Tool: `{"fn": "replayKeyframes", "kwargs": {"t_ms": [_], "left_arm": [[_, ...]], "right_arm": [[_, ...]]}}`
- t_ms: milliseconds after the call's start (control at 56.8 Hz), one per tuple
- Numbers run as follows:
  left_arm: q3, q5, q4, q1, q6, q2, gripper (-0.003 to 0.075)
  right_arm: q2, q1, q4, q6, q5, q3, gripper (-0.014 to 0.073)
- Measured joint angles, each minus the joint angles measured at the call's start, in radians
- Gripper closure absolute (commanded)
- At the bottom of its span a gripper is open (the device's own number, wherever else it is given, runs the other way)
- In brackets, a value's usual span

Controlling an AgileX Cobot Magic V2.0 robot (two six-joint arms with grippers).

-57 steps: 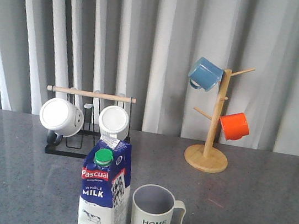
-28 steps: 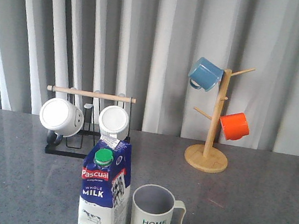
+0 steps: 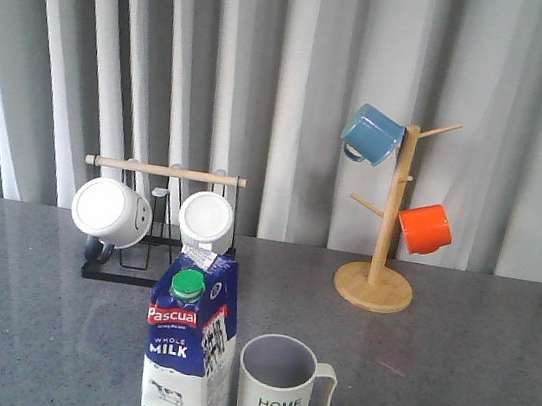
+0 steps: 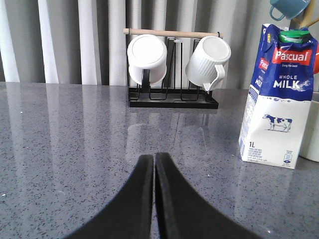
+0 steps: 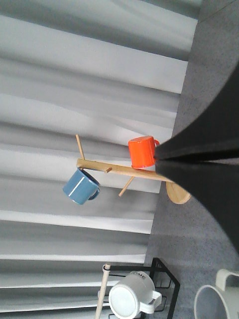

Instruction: Place milk next to cup

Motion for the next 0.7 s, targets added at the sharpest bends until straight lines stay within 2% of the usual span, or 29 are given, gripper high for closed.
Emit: {"fn": "replayKeyframes", "kwargs": {"t_ms": [194, 317, 493, 705], "left_arm": [[0.0, 0.0, 0.0, 0.0, 0.0, 0.0, 0.0726], [0.0, 0.0, 0.0, 0.0, 0.0, 0.0, 0.0726], [0.0, 0.0, 0.0, 0.0, 0.0, 0.0, 0.0726], [0.0, 0.0, 0.0, 0.0, 0.0, 0.0, 0.0726]], "right_arm": [[-0.326, 0.0, 0.0, 0.0, 0.018, 0.297, 0.0602], [-0.44, 0.0, 0.0, 0.022, 0.031, 0.434, 0.0602], [-0.512, 0.0, 0.0, 0.078, 0.035, 0.578, 0.0602], [-0.513, 0.0, 0.0, 0.085, 0.019, 0.6, 0.0602]]}}
